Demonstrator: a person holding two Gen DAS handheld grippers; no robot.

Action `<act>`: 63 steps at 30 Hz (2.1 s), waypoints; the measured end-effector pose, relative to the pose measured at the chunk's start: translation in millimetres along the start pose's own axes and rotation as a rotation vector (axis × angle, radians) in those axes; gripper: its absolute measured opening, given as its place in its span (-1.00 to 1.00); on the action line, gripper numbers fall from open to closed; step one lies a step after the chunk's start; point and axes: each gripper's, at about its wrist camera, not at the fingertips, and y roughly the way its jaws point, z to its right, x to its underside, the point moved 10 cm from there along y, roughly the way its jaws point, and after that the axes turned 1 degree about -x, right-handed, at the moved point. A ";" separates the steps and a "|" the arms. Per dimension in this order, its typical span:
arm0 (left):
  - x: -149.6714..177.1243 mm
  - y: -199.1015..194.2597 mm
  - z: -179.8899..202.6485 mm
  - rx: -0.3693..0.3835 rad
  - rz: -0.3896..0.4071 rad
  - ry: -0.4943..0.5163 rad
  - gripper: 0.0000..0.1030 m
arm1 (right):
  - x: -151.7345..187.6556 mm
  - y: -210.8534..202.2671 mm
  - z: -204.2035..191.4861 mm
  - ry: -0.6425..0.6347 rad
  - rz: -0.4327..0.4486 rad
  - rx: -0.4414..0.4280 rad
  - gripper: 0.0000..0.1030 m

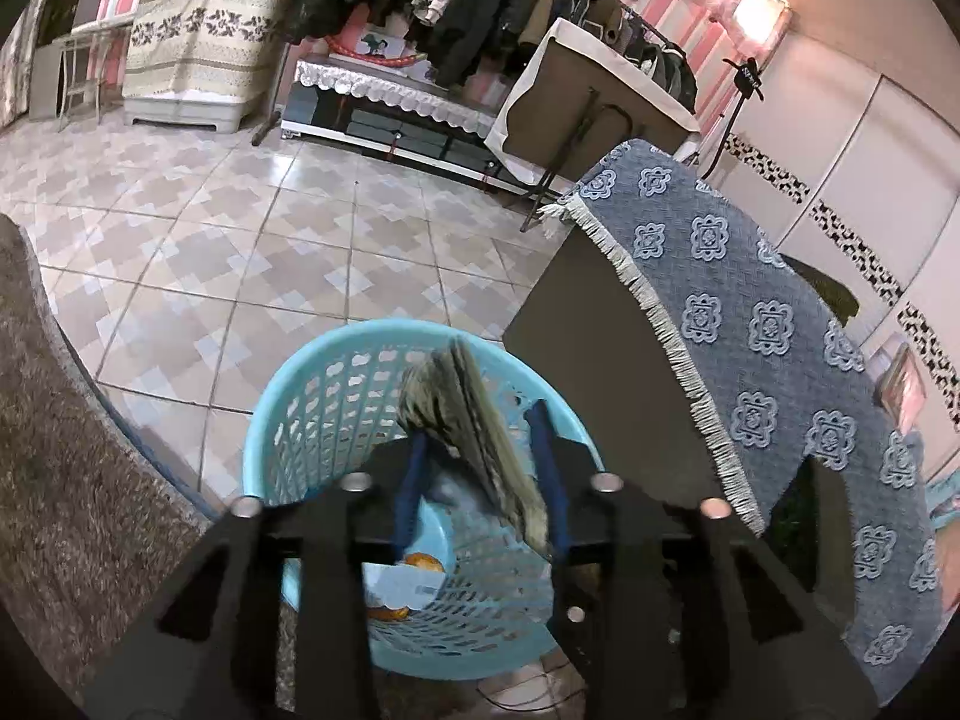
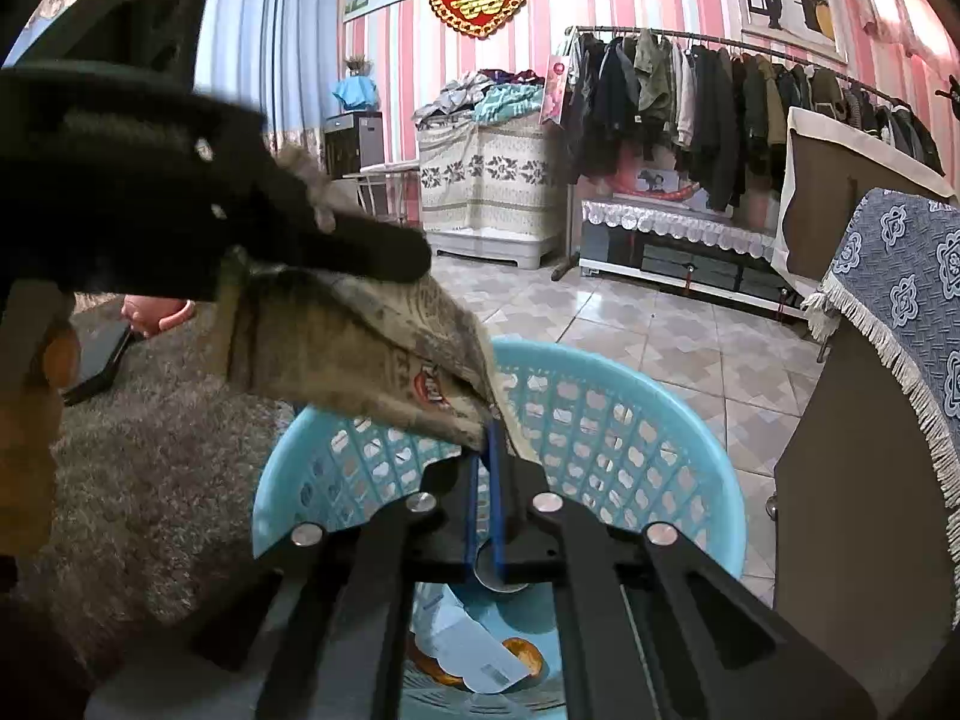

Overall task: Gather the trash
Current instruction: 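Lower the snack bag into the basket and open the left tool, then move both tools back over the trash on the rug, then grasp the brown paper bag with the left tool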

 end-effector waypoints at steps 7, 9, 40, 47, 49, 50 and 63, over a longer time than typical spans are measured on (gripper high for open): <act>-11.4 -28.3 -13.1 -0.053 0.061 -0.002 0.42 | 11.6 6.5 17.2 0.047 -0.037 0.021 -0.96; -12.9 -34.8 -22.1 -0.083 0.072 0.000 0.43 | 14.0 7.5 22.5 0.053 -0.053 0.031 -0.96; 61.6 -211.4 -151.1 -0.507 0.325 -0.057 0.89 | -12.1 -11.6 -47.3 -0.003 -0.042 0.054 0.84; 113.3 -314.9 -232.8 -0.760 0.357 -0.144 0.89 | -24.5 -5.2 -123.8 -0.056 -0.031 -0.059 0.88; 132.5 -343.6 -262.0 -0.838 0.354 -0.176 0.89 | -22.0 -3.6 -145.7 -0.072 -0.038 -0.087 0.91; 140.8 -355.1 -275.0 -0.867 0.349 -0.193 0.89 | -20.2 -2.2 -157.6 -0.082 -0.045 -0.101 0.91; 216.8 -434.6 -425.1 -0.961 0.279 -0.477 0.88 | -5.5 11.4 -299.7 -0.196 -0.115 -0.201 0.91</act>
